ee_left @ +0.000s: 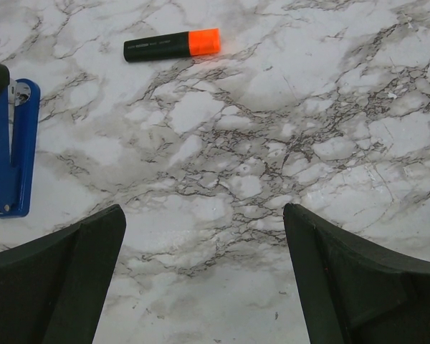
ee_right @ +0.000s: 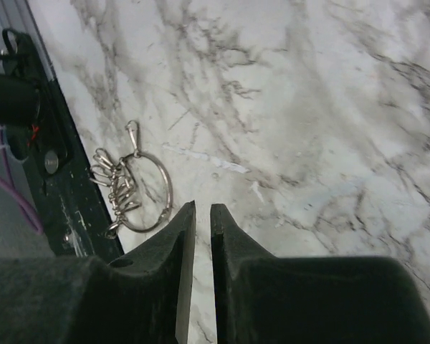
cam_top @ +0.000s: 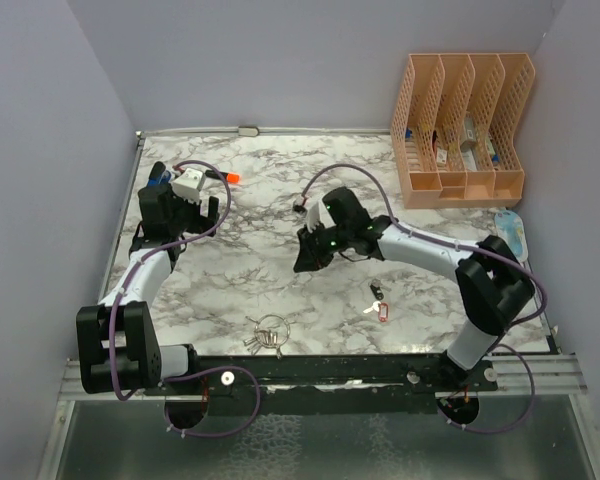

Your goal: Put the keys on the keyring

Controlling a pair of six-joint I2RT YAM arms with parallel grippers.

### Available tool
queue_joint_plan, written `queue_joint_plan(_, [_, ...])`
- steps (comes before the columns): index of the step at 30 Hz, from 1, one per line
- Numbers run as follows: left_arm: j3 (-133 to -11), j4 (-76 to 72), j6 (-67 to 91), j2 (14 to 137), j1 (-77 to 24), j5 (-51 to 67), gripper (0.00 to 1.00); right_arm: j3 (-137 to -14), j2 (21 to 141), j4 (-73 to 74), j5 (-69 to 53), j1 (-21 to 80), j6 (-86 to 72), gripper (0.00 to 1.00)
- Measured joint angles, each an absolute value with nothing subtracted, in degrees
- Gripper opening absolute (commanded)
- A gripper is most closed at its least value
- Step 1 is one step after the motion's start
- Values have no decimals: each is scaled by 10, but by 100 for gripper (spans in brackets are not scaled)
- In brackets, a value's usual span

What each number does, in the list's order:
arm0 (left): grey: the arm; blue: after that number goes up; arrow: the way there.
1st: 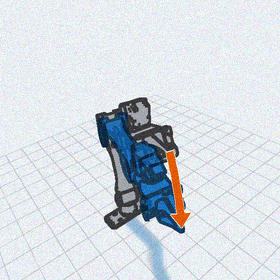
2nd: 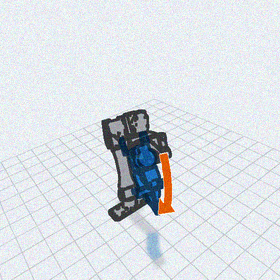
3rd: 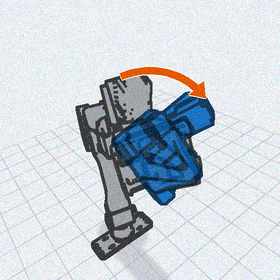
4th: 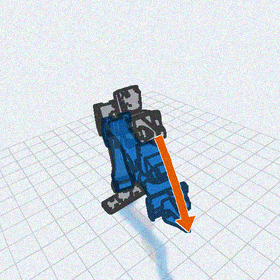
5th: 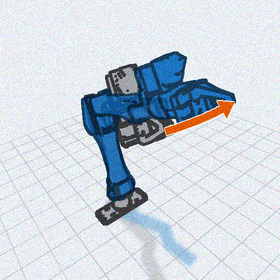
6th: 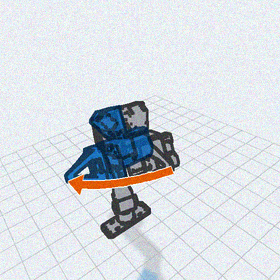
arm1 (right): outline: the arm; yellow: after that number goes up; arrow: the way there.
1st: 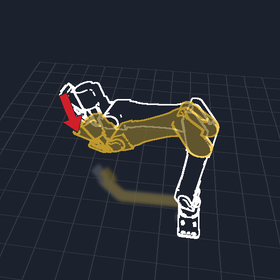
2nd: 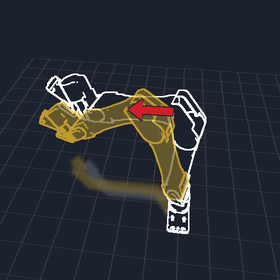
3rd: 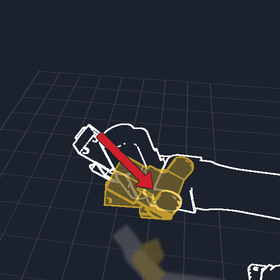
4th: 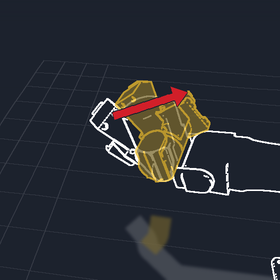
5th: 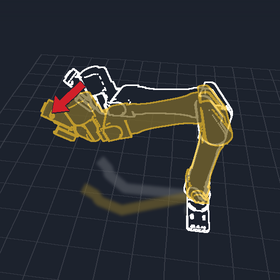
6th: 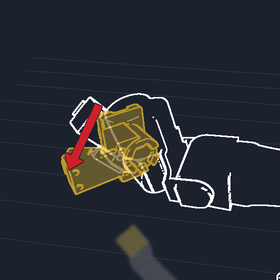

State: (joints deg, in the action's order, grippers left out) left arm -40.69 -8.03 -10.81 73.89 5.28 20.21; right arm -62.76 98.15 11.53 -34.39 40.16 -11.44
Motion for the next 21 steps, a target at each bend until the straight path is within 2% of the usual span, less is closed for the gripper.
queue_joint_plan(10, [-409,-68,-108,733,72,187,96,-641,1001,154,-288,569,-74,28])
queue_joint_plan(21, [-437,-53,-95,712,127,149,97,-637,1082,132,-278,608,-109,29])
